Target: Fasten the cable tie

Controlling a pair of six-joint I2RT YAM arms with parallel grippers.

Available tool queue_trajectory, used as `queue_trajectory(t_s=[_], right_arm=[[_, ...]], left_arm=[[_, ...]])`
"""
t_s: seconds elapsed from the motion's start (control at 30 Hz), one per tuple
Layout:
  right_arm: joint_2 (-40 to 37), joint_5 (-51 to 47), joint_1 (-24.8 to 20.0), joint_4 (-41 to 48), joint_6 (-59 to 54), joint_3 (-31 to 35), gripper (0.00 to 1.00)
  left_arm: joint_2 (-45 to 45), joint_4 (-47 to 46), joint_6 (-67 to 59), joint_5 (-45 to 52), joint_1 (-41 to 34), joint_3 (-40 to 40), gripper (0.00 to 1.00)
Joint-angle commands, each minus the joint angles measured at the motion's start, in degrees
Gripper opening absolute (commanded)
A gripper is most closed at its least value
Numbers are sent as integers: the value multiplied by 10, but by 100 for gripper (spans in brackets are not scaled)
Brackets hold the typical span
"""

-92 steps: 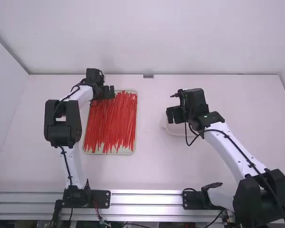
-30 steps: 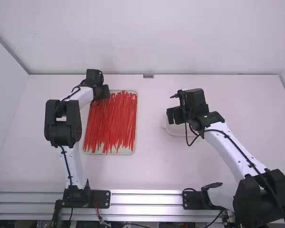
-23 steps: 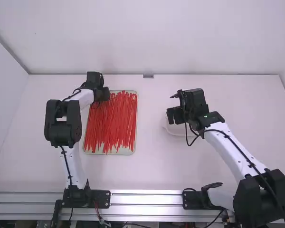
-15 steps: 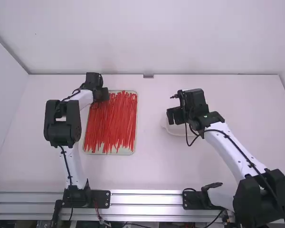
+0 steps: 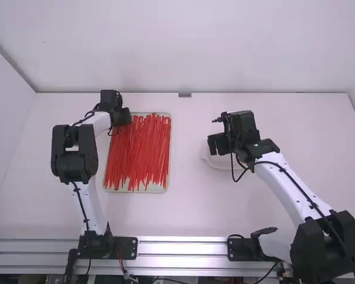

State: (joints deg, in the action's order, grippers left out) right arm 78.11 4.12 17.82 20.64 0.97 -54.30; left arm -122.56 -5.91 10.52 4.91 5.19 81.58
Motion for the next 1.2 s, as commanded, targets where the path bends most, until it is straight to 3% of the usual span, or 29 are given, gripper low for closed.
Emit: queue_trajectory(t_s=[0.0,0.47,0.93,1.17], right_arm=[[1,-1,-2,0,3,-20,98],[1,1,-2,4,1,-20,98],[1,1,-2,1,1,-20,98],[1,1,-2,-1,1,-20,98]], left_arm=[[-9,0,-10,12,-2,-7,33],[-24,9,-30,37,-2,-8,33],[-42,15,-24,32,-7,-3,20],[-39,-15,-24,32,-9,37,21]])
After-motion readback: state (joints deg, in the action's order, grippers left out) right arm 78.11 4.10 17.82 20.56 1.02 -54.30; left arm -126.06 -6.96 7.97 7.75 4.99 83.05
